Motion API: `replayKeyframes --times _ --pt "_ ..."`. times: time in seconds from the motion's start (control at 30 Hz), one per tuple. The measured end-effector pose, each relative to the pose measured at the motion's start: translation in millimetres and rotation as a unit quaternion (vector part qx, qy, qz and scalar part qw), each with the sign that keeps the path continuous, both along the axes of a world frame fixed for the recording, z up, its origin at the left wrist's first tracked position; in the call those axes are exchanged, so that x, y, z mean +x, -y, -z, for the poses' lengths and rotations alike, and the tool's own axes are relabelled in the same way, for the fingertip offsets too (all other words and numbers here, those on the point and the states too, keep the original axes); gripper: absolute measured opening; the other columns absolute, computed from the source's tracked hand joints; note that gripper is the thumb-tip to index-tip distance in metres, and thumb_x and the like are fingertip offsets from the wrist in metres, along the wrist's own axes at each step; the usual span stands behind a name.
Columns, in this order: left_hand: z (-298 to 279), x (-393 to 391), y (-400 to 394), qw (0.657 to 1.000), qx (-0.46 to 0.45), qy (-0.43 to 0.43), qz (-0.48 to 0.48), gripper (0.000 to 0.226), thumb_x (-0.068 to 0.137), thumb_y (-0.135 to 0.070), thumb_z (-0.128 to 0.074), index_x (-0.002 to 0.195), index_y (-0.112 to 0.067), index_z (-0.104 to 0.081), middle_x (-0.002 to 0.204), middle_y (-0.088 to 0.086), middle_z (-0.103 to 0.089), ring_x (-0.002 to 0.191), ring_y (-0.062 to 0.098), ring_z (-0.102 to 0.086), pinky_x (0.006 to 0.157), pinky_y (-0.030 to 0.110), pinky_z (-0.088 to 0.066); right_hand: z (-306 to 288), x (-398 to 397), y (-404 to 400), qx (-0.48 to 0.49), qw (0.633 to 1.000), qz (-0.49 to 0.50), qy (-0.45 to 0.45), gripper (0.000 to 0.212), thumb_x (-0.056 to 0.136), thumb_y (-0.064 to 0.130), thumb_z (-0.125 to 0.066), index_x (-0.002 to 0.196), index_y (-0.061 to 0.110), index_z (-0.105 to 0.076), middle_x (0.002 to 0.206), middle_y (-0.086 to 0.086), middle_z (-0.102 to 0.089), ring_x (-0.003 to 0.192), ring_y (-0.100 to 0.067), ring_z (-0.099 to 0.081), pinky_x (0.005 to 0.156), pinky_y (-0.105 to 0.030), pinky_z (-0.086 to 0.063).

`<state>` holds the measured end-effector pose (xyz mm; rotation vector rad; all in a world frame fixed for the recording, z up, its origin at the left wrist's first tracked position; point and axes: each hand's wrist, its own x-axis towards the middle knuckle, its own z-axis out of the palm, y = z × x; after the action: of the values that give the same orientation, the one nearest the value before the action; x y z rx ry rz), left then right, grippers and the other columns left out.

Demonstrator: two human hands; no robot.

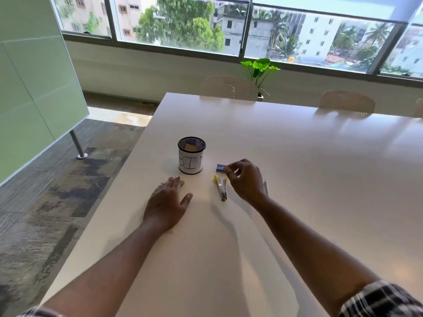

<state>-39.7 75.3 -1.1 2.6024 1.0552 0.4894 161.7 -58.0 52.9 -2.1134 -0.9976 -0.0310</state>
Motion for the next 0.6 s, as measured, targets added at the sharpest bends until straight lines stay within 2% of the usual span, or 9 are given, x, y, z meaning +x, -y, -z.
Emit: replayKeyframes --times 0.07,0.13,0.2,0.3,0.4,0.6 --pt "-0.3 0.0 -0.6 1.000 -0.004 -0.002 0.002 0.054 0.100 -0.049 -0.054 0.146 -0.019 -0.052 0.161 0.004 -0.044 0.150 0.022 -0.038 0.125 0.038 -0.027 14.1 -12.4 17.3 -0.002 0.999 0.032 -0.005 0.016 0.090 0.042 -0.072 0.098 0.029 -0.077 0.090 0.015 -0.064 0.078 -0.006 -0.065 0.067 -0.017 -0.044" --pt "-0.2 0.4 -0.8 1.000 -0.008 -0.002 0.004 0.054 0.100 -0.048 -0.054 0.146 -0.019 -0.052 0.162 0.004 -0.043 0.152 0.022 -0.036 0.125 0.039 -0.027 26.3 -24.0 27.2 -0.011 0.998 0.057 0.002 0.034 0.086 0.056 -0.072 0.107 0.029 -0.073 0.091 0.013 -0.066 0.085 -0.010 -0.062 0.079 -0.029 -0.047" --pt "0.0 0.4 -1.0 1.000 -0.011 -0.005 0.006 0.055 0.100 -0.048 -0.053 0.147 -0.019 -0.051 0.163 0.002 -0.041 0.153 0.021 -0.034 0.126 0.039 -0.027 34.1 -34.8 31.2 -0.045 0.996 0.073 0.008 0.059 0.079 0.073 -0.069 0.118 0.030 -0.067 0.097 0.012 -0.068 0.088 -0.007 -0.056 0.076 -0.030 -0.039" --pt "0.2 -1.2 -0.7 1.000 -0.014 -0.007 0.006 0.059 0.100 -0.049 -0.052 0.151 -0.020 -0.048 0.166 -0.002 -0.037 0.155 0.017 -0.030 0.127 0.036 -0.023 39.8 -45.4 27.4 -0.089 0.992 0.092 0.002 0.080 0.071 0.086 -0.063 0.124 0.027 -0.063 0.108 0.009 -0.068 0.093 -0.011 -0.065 0.074 -0.030 -0.049" --pt "-0.4 -3.1 -0.3 1.000 -0.011 -0.007 0.007 0.061 0.100 -0.050 -0.052 0.154 -0.021 -0.046 0.166 -0.005 -0.035 0.155 0.013 -0.028 0.126 0.031 -0.019 43.2 -49.9 18.5 -0.125 0.986 0.107 0.036 0.077 0.072 0.087 -0.061 0.118 0.025 -0.064 0.114 0.003 -0.065 0.099 -0.020 -0.067 0.081 -0.037 -0.056" --pt "-0.2 -5.3 -0.9 1.000 -0.011 -0.013 0.016 0.062 0.101 -0.050 -0.050 0.156 -0.021 -0.043 0.168 -0.005 -0.031 0.156 0.011 -0.024 0.126 0.028 -0.014 47.1 -49.6 13.2 -0.125 0.982 0.138 0.039 0.046 0.083 0.067 -0.065 0.099 0.024 -0.067 0.101 0.000 -0.066 0.094 -0.025 -0.067 0.078 -0.035 -0.052"
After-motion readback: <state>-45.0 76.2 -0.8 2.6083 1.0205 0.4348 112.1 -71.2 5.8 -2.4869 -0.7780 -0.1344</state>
